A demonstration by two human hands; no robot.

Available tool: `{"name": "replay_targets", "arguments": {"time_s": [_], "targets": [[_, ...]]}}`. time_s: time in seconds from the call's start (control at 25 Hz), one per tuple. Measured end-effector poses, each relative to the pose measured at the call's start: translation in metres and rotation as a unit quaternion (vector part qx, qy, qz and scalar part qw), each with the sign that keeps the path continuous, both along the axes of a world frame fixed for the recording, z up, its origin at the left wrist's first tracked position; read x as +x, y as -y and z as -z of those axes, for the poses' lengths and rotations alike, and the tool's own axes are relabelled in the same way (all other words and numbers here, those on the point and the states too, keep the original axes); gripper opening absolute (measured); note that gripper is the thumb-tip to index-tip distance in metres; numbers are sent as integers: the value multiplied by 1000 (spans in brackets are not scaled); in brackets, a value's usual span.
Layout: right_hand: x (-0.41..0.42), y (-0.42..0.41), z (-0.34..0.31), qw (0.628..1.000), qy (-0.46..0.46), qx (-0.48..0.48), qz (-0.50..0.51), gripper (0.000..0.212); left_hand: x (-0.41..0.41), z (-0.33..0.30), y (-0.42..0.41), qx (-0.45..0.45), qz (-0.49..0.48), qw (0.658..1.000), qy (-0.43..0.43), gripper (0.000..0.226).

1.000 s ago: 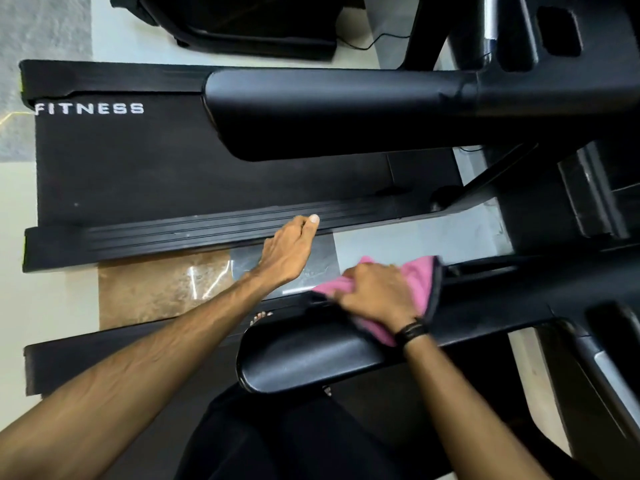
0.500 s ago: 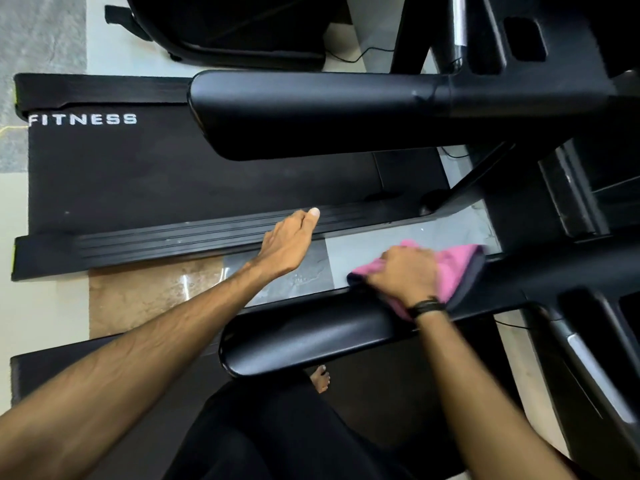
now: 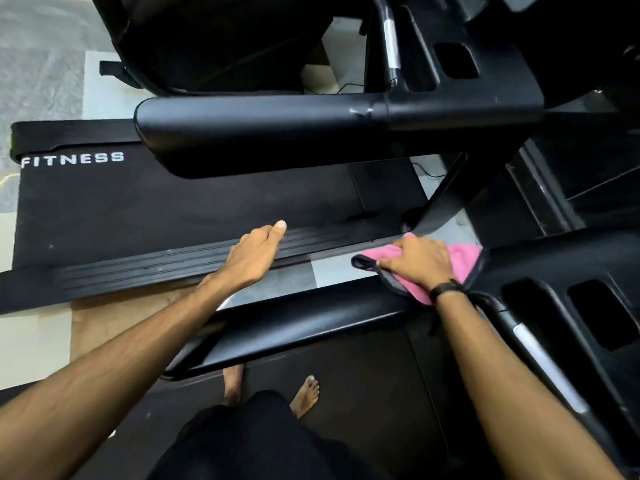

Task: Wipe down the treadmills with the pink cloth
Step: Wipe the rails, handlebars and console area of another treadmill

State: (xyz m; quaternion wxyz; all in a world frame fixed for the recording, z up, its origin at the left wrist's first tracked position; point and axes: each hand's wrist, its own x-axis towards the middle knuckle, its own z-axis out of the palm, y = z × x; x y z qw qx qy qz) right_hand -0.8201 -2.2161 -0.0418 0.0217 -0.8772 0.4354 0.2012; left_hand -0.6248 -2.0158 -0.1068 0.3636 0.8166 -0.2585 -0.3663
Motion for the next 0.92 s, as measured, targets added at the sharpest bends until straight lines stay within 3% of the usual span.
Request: {"name": "replay_targets", "arguments": {"time_s": [0.12, 0.24, 0.36, 0.44, 0.56, 0.68, 0.8, 0.92], "targets": [[38, -37, 18, 997, -14, -13, -77, 46, -20, -8, 9, -2, -11, 1000, 7, 73], [21, -96, 20, 966, 164, -6, -200, 34, -40, -15, 17, 5, -17, 999, 31, 76], [-41, -66, 7, 909, 324, 69, -255, 35, -48, -18, 20, 14, -26, 999, 45, 83], [-62, -8, -5, 928, 294, 99, -207, 33, -49, -20, 19, 14, -35, 998, 43, 81], [-44, 50, -4, 991, 100, 51, -68, 42, -47, -17, 15, 11, -54, 997, 48, 84], [11, 19, 25, 996, -16, 27, -88, 47, -47, -9, 17, 24, -38, 998, 53, 86], [23, -43, 31, 975, 91, 26, -200, 42, -45, -1, 24, 27, -27, 999, 38, 85], [-22, -42, 14, 946, 211, 96, -225, 49, -36, 1, 35, -3, -19, 1000, 13, 89]]}}
